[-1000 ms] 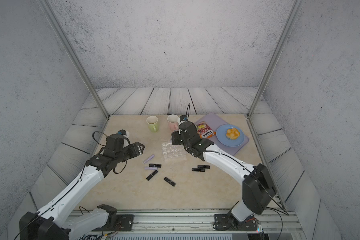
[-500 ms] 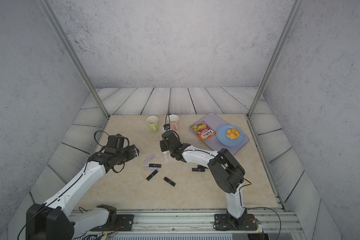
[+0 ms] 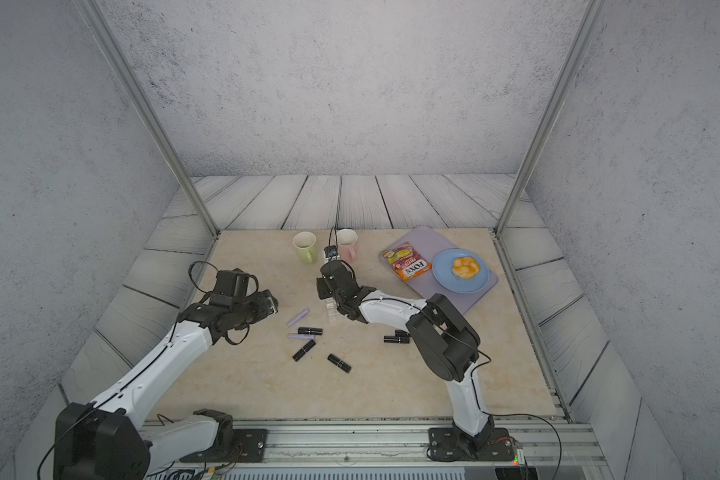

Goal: Arrange the lipsticks in the organizer
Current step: Place the lipstick in the storage box.

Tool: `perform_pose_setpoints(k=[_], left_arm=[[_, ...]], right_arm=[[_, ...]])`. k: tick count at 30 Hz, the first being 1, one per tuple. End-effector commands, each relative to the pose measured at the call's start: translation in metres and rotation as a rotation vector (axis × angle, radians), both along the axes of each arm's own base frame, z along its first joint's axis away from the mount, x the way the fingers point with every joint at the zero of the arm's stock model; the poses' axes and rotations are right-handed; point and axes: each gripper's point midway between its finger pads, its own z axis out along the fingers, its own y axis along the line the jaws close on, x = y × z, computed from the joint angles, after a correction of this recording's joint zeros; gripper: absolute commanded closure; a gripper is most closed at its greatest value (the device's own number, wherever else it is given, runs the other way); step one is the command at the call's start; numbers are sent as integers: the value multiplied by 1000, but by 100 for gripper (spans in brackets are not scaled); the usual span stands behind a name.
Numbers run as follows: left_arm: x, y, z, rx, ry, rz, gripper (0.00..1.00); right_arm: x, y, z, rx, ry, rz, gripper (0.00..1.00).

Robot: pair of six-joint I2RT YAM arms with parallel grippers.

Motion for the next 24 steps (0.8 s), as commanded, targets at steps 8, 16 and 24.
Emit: perform_pose_setpoints(k=[8,16,24], left_arm=[[-2,5,-6,7,14,12,26],[-2,3,-8,-3,14,8,26],[-3,4,-10,-4,14,9,26]], right_arm=[[-2,-4,-6,-2,5,-15,100],[-8,-2,22,-18,-59,-7,100],[-10,-3,8,-28,-26,-18,100]])
